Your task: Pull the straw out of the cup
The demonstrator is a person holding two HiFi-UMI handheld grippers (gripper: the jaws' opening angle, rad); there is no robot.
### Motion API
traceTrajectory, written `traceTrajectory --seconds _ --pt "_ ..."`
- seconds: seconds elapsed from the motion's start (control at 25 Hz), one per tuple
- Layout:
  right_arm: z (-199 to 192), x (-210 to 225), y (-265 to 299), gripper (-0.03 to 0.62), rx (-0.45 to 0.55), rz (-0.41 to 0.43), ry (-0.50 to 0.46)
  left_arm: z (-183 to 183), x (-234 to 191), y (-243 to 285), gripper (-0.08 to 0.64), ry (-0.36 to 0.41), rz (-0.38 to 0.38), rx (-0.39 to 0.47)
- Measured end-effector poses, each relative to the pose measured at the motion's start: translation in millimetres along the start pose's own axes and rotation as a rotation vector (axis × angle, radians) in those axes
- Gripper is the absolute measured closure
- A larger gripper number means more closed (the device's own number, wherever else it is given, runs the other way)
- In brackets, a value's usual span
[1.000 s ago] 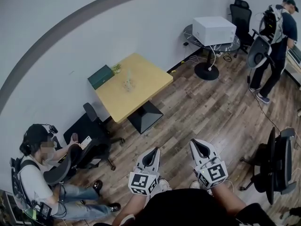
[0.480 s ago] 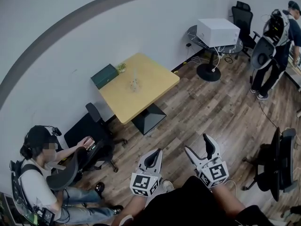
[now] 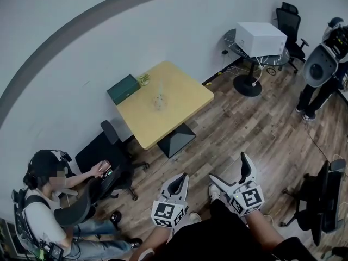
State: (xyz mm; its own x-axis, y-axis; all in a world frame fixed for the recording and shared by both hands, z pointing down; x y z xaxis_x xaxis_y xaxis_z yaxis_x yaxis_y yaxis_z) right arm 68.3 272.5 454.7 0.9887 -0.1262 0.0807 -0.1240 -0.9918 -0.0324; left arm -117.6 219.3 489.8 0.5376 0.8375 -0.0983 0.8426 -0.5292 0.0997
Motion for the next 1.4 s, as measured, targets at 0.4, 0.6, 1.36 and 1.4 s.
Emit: traceTrajectory --seconds 0.4,0.6,1.36,1.4 --pt "0 55 85 -0.005 -0.021 0.101 0.014 18 -32 81 0.541 0.026 0.045 0.002" --pt "2 79 121 -0.005 -0.03 0.166 0.019 26 -47 112 0.541 0.026 0.099 -0.002" --pt "-7 119 210 -0.005 -0.077 0.344 0.065 26 -89 160 0.541 -0.02 0.279 -0.02" --pt "-7 118 217 -0.005 -0.081 0.349 0.068 26 -96 161 0.541 -0.024 0.286 -0.02"
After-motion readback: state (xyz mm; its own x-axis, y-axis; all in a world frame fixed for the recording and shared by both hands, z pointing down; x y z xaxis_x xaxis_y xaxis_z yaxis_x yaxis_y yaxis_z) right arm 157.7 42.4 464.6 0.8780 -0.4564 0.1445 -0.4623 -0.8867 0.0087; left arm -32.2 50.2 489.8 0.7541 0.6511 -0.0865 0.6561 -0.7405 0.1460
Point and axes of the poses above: the fingertips, and each gripper's own axes: y forward along the fingers, x to its right, z out of its top, the point moved 5 cm from there along -y, backward along the fingers, and after that the axes turned 4 degrees about x, right-handed, at the moved point
